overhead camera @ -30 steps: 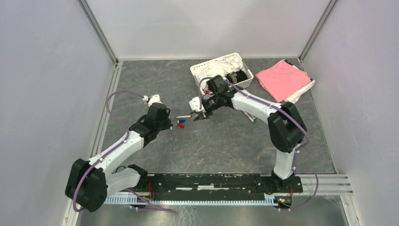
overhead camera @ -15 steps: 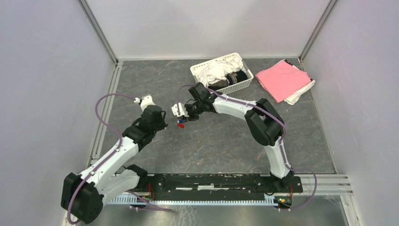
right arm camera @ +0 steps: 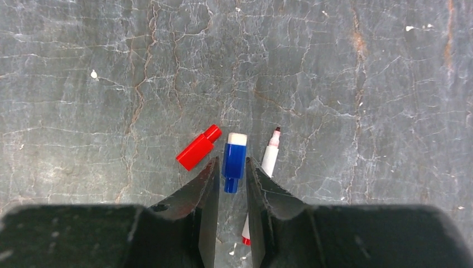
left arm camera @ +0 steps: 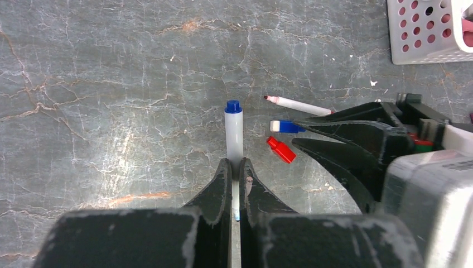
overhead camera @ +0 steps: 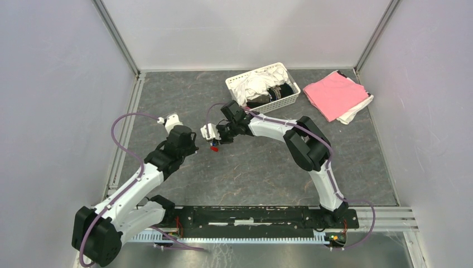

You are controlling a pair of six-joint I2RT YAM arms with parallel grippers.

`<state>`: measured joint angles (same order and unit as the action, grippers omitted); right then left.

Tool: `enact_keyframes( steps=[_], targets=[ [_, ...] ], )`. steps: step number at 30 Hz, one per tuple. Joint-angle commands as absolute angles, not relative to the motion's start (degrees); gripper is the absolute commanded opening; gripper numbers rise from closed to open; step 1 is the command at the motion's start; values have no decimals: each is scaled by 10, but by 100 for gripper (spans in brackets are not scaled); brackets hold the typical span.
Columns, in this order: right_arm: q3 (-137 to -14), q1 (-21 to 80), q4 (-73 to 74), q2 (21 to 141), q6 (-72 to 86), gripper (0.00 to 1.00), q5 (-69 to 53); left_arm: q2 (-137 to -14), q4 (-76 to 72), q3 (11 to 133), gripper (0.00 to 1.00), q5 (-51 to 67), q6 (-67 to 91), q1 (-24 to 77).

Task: Insert the pens into the pen caps
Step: Move the pen cap to the center of the board.

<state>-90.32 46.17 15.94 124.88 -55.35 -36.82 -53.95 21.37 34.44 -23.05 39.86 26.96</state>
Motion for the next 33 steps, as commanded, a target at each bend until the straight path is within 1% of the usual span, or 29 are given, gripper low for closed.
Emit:
enact_keyframes(
  steps=[1,11,17,19,20,22,23,27,33],
  targets=[
    [-929,467,144,1265,-550,29,-363,-536,212,342,2,-243,424,266],
    [-934,470,141,1282,-543,33,-344,-526,212,340,2,-238,428,266],
    [-922,476,145,1285,-539,33,-335,-524,212,341,2,-231,428,266],
    [-917,476,146,1284,-537,30,-331,-522,212,342,2,-228,427,266],
    [-915,476,148,1283,-536,25,-330,-522,212,342,2,-224,426,266],
    [-909,476,153,1274,-537,10,-328,-522,209,343,2,-214,424,266],
    [-901,475,157,1265,-539,5,-324,-522,208,343,2,-208,423,266],
    [-829,469,149,1212,-542,3,-304,-514,201,343,2,-184,420,266],
    [-662,451,106,1094,-501,1,-271,-500,164,335,2,-129,413,266]
  ],
)
